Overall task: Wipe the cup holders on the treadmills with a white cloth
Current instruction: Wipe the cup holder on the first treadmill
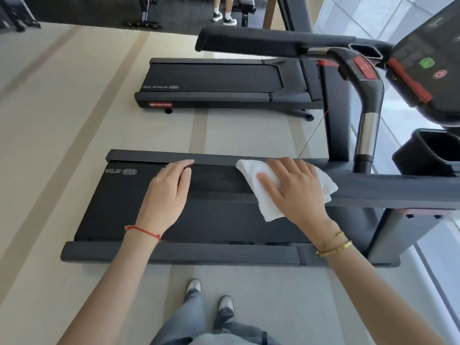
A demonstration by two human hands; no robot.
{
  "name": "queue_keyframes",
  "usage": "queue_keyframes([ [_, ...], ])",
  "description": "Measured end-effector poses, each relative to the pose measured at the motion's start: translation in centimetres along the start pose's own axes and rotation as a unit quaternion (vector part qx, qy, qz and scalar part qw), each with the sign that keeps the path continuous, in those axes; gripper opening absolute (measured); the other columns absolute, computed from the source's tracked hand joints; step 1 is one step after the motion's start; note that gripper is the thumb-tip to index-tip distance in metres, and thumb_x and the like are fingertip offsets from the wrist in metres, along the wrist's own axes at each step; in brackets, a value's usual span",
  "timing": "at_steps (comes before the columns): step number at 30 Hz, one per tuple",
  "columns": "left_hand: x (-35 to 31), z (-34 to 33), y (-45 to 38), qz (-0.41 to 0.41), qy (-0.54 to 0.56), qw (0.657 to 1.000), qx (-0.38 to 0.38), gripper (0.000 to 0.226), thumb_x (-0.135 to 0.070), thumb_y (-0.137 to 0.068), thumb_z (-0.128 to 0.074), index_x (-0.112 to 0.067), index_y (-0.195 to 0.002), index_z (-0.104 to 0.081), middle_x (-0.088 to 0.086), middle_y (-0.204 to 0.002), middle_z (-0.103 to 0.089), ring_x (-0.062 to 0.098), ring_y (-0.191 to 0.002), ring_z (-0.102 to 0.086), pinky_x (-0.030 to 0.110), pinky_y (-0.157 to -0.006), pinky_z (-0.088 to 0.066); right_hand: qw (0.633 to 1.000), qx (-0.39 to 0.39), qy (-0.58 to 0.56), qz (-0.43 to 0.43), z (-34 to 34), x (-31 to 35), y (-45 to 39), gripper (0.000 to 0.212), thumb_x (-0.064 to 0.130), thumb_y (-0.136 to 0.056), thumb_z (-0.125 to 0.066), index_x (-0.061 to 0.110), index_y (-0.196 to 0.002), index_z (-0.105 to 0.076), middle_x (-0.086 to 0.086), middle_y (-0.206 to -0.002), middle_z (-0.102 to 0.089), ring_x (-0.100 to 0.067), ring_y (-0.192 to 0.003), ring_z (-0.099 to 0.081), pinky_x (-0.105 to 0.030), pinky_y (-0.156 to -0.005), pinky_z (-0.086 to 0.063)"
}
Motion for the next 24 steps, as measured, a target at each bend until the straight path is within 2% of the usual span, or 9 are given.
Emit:
queue_keyframes([
  [3, 0.0, 0.1, 0.3, -0.002, -0.013, 1.000, -0.019, 0.037, -0.025, -0.106, -0.036, -0.014, -0.134, -0.056, -0.001, -0.132, -0.060, 0.016, -0.123, -0.055, 0.040, -0.107, -0.044, 0.999, -0.012, 0.023, -0.031, -1.0, 2.8, -1.2, 0.046, 0.049, -0.099, -0.032, 0.020, -0.081, -0.063, 0.001, -0.070, -0.057, -0.026, -0.063, -0.048, -0.037, -0.069, -0.038],
  [7, 0.3, 0.2, 0.7, -0.013, -0.008, 1.000, -0.011, 0.039, -0.024, -0.107, -0.033, -0.014, -0.140, -0.052, 0.000, -0.137, -0.058, 0.015, -0.127, -0.052, 0.033, -0.110, -0.040, 0.999, -0.034, 0.007, 0.006, -2.8, 8.7, -3.2, 0.048, 0.047, -0.098, -0.033, 0.017, -0.070, -0.058, 0.000, -0.058, -0.048, -0.024, -0.053, -0.038, -0.035, -0.056, -0.031],
  [9, 0.6, 0.2, 0.8, -0.015, -0.006, 1.000, -0.008, 0.039, -0.023, -0.107, -0.033, -0.014, -0.141, -0.050, 0.000, -0.138, -0.057, 0.015, -0.127, -0.051, 0.030, -0.110, -0.038, 0.999, -0.038, 0.001, 0.014, -3.1, 9.3, -3.5, 0.048, 0.046, -0.098, -0.034, 0.017, -0.068, -0.057, 0.000, -0.057, -0.047, -0.024, -0.052, -0.038, -0.035, -0.055, -0.033],
  [12, 0.9, 0.2, 0.8, -0.020, -0.006, 1.000, -0.005, 0.042, -0.027, -0.107, -0.030, -0.015, -0.143, -0.049, -0.002, -0.140, -0.055, 0.013, -0.129, -0.049, 0.032, -0.111, -0.038, 0.999, -0.051, 0.013, 0.012, -3.0, 6.9, -2.9, 0.046, 0.043, -0.099, -0.035, 0.018, -0.067, -0.057, 0.001, -0.058, -0.051, -0.025, -0.054, -0.044, -0.037, -0.056, -0.036],
  [15, 1.2, 0.2, 0.7, -0.029, -0.010, 1.000, 0.000, 0.046, -0.032, -0.106, -0.028, -0.015, -0.143, -0.049, -0.003, -0.140, -0.055, 0.013, -0.130, -0.049, 0.032, -0.111, -0.038, 0.997, -0.058, 0.022, -0.053, -2.3, 3.6, -2.6, 0.041, 0.034, -0.093, -0.041, 0.018, -0.056, -0.046, 0.001, -0.051, -0.047, -0.026, -0.052, -0.043, -0.035, -0.056, -0.031],
  [18, 1.3, 0.2, 0.5, -0.033, -0.012, 0.999, 0.007, 0.048, -0.034, -0.106, -0.027, -0.015, -0.144, -0.048, -0.003, -0.139, -0.055, 0.013, -0.130, -0.048, 0.024, -0.111, -0.034, 0.994, -0.042, 0.025, -0.094, -2.6, 3.8, -3.2, 0.046, 0.033, -0.091, -0.037, 0.016, -0.049, -0.040, 0.000, -0.046, -0.045, -0.027, -0.048, -0.040, -0.034, -0.056, -0.033],
  [20, 1.4, 0.3, 0.4, -0.037, -0.013, 0.999, 0.010, 0.048, -0.033, -0.105, -0.027, -0.013, -0.143, -0.049, -0.002, -0.139, -0.056, 0.013, -0.129, -0.048, 0.021, -0.110, -0.032, 0.997, -0.033, 0.017, -0.075, -3.3, 6.6, -4.3, 0.044, 0.032, -0.089, -0.038, 0.016, -0.048, -0.038, 0.000, -0.044, -0.044, -0.026, -0.045, -0.035, -0.031, -0.054, -0.031],
  [22, 1.4, 0.4, 0.4, -0.038, -0.005, 0.999, 0.011, 0.046, -0.031, -0.105, -0.029, -0.012, -0.141, -0.051, -0.002, -0.137, -0.057, 0.013, -0.126, -0.049, 0.025, -0.109, -0.036, 0.999, -0.042, 0.005, -0.029, -4.2, 9.9, -4.8, 0.040, 0.032, -0.087, -0.039, 0.018, -0.050, -0.038, 0.001, -0.045, -0.041, -0.024, -0.044, -0.031, -0.030, -0.053, -0.026],
  [24, 1.3, 0.4, 0.4, -0.032, 0.012, 0.999, 0.010, 0.043, -0.030, -0.104, -0.030, -0.012, -0.135, -0.054, -0.002, -0.131, -0.060, 0.014, -0.121, -0.052, 0.031, -0.104, -0.042, 0.999, -0.053, 0.003, 0.001, -4.7, 11.5, -4.9, 0.045, 0.035, -0.094, -0.033, 0.018, -0.053, -0.042, 0.002, -0.047, -0.039, -0.022, -0.045, -0.031, -0.030, -0.054, -0.022],
])
Point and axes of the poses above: each hand's wrist, its own y-axis away from the middle knuckle, its own z-axis out of the back of the hand, x = y × z, the point moved 2 cm from there along -y, towards the middle knuckle
